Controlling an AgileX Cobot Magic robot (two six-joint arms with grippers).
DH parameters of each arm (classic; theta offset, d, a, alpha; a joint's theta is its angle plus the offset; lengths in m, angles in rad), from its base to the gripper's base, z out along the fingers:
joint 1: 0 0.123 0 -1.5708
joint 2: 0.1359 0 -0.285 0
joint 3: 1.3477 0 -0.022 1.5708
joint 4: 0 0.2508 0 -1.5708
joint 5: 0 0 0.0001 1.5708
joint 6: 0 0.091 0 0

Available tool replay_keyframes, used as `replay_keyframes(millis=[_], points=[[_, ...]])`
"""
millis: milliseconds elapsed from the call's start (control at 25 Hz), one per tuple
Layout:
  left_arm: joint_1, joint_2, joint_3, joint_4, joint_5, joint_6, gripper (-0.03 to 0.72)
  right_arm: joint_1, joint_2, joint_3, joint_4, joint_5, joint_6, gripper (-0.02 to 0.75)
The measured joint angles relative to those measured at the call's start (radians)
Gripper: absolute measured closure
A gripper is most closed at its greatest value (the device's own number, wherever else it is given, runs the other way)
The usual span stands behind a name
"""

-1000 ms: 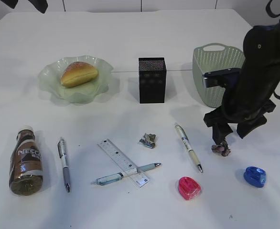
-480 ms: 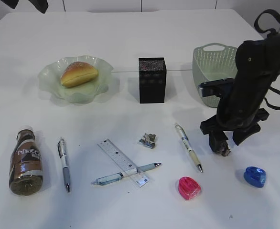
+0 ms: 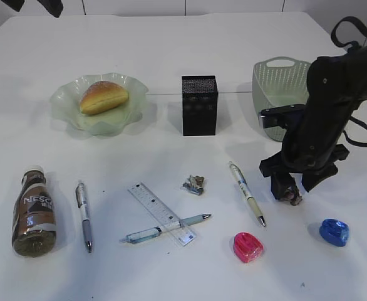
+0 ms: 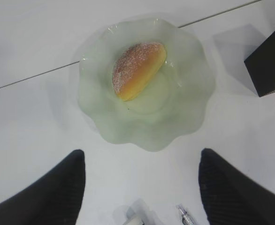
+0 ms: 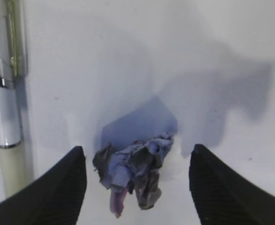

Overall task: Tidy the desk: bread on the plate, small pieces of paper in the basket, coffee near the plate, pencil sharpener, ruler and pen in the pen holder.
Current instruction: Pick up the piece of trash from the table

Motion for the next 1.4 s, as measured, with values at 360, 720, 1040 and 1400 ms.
replay_keyframes(millis=[360, 720, 1040, 1400], points=[[0.0, 0.0, 0.0, 0.0, 0.0, 0.0, 0.161, 0.0, 0.02, -0.001, 0.014, 0.002, 0.0, 0.205], [0.0, 0.0, 0.0, 0.0, 0.0, 0.0, 0.161, 0.001, 0.02, -0.001, 0.016, 0.002, 0.0, 0.399], [0.0, 0.0, 0.0, 0.0, 0.0, 0.0, 0.161, 0.001, 0.022, -0.002, 0.016, 0.016, 0.0, 0.632], [0.0, 0.0, 0.0, -0.006, 0.0, 0.0, 0.161, 0.001, 0.022, -0.142, 0.028, 0.245, 0.013, 0.637]])
